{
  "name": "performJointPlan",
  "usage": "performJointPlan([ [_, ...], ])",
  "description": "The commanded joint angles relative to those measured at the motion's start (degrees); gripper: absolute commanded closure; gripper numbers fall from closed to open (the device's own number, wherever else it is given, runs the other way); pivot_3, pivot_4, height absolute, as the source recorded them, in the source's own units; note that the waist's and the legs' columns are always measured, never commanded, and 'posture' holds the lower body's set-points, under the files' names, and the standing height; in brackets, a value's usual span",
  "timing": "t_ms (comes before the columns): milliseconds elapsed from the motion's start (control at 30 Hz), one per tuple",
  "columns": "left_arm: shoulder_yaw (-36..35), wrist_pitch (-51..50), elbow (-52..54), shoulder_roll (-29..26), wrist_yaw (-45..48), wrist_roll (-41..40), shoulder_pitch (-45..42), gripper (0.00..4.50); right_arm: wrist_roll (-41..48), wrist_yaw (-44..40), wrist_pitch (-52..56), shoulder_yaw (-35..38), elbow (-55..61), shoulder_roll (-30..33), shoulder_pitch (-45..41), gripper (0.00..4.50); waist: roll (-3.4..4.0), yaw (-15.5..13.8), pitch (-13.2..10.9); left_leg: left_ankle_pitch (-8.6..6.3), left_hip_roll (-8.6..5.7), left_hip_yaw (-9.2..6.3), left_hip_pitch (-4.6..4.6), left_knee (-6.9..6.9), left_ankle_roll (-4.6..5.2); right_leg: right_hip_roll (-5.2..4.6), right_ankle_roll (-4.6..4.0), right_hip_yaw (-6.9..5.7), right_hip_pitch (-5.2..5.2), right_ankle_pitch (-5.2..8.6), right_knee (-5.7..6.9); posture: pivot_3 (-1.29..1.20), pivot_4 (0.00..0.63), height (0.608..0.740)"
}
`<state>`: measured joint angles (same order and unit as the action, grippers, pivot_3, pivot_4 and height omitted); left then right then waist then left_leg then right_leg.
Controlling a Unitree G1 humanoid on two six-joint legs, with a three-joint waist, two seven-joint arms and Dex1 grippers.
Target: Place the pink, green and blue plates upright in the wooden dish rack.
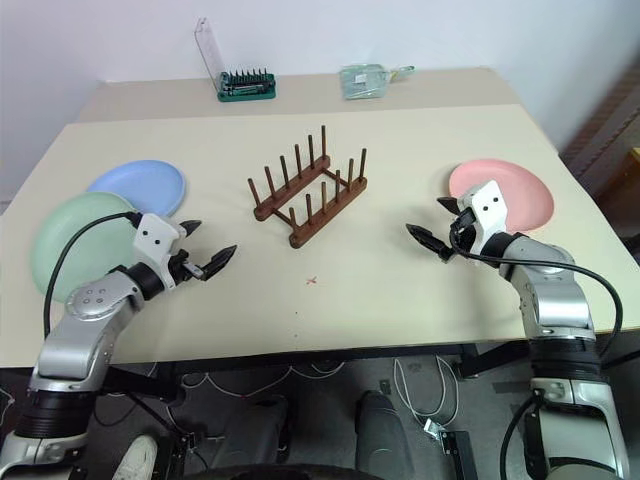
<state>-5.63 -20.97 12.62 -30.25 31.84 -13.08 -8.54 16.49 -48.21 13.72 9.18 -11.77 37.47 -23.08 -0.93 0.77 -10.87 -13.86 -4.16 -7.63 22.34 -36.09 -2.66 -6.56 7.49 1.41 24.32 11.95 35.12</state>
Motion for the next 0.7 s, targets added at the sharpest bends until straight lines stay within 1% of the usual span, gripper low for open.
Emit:
performJointPlan([
  [33,0.3,0.1,2.4,-0.2,0.0,0.2,0.3,0.08,0.0,0.0,-0.6,0.5,1.3,1.0,-1.1,0.11,0.00,0.1,0.0,0.00,0.00,0.00,0.00,0.00,0.00,0.00,0.00,0.00,0.00,0.00,0.00,0.00,0.150,0.740],
  [300,2.2,0.0,3.7,-0.7,1.5,0.1,0.4,0.08,0.1,0.3,0.4,-0.1,3.4,0.3,-1.3,0.11,0.00,0.0,0.0,0.00,0.00,0.00,0.00,0.00,0.00,0.01,0.00,0.00,0.00,0.00,0.00,0.00,0.150,0.740],
  [500,7.3,-1.6,2.5,-2.0,5.7,0.5,-0.5,0.08,1.7,2.8,5.2,-1.8,13.0,-2.2,2.2,0.11,0.01,0.0,0.0,0.00,0.01,-0.01,0.00,0.01,0.00,0.00,0.00,0.00,0.00,0.00,0.00,0.00,0.150,0.740],
  [600,10.8,-0.6,-0.7,-0.2,5.5,2.5,-3.5,0.08,2.5,5.2,7.7,-1.9,18.1,-3.9,4.8,0.11,0.00,-0.1,0.0,0.00,0.01,-0.01,0.01,0.00,0.00,0.00,0.00,0.00,0.00,0.00,0.01,0.00,0.150,0.740],
  [700,16.5,1.6,-5.2,3.0,3.1,7.8,-6.9,0.08,2.8,6.7,9.2,-2.1,20.9,-5.0,7.0,0.11,0.01,-0.3,0.0,0.00,-0.04,-0.02,0.02,-0.05,0.00,-0.02,0.00,0.00,-0.04,0.00,-0.02,0.00,0.150,0.740],
])
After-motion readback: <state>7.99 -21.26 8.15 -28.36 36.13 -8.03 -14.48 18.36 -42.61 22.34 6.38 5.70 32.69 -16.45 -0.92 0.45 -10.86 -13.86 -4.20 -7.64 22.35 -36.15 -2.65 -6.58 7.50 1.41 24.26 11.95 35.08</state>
